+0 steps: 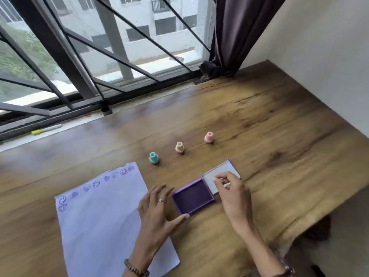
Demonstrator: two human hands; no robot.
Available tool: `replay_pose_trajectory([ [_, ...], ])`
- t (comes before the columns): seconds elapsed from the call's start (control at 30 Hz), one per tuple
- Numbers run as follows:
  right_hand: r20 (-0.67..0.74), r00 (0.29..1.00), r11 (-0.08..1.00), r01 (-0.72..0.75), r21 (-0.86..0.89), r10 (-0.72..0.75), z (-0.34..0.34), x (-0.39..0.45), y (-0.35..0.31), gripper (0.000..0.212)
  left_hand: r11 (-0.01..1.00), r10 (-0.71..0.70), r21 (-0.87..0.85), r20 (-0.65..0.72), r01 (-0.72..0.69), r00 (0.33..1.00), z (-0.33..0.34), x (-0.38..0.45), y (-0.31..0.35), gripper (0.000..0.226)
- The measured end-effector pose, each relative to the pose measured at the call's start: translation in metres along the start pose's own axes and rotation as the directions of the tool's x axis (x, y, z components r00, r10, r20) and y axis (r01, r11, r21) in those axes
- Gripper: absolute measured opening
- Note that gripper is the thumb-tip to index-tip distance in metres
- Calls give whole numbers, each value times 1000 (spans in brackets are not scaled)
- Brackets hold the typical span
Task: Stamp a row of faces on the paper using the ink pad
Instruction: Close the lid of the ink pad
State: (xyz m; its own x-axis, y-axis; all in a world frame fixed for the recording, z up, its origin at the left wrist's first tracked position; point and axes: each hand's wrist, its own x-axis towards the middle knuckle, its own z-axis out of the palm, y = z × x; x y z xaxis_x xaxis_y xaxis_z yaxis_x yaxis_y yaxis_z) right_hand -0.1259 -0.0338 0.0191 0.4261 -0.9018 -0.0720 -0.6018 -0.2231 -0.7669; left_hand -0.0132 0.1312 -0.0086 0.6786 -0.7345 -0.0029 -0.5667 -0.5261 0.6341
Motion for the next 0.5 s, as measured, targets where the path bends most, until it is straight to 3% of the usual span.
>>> replay_pose_trajectory([
  [0.13, -169, 981, 995, -95, -7, 92, -9, 3, 27, 31, 995, 57, 76, 69, -62, 996, 12, -2, -1, 92],
  [0.23, -153, 980, 988, -137, -76, 124, -10, 9, 29, 46, 997, 27, 70, 36, -29, 999, 12, 0, -1, 94],
  [0.4, -123, 986, 985, -125, -119, 110, -10, 10, 23, 32, 998, 50, 24, 7, -51, 999, 10, -3, 1, 83],
  [0.5, -121, 987, 994, -106, 11, 107, -12, 8, 22, 30, 999, 47, 25, 0, -47, 999, 10, -3, 2, 84],
])
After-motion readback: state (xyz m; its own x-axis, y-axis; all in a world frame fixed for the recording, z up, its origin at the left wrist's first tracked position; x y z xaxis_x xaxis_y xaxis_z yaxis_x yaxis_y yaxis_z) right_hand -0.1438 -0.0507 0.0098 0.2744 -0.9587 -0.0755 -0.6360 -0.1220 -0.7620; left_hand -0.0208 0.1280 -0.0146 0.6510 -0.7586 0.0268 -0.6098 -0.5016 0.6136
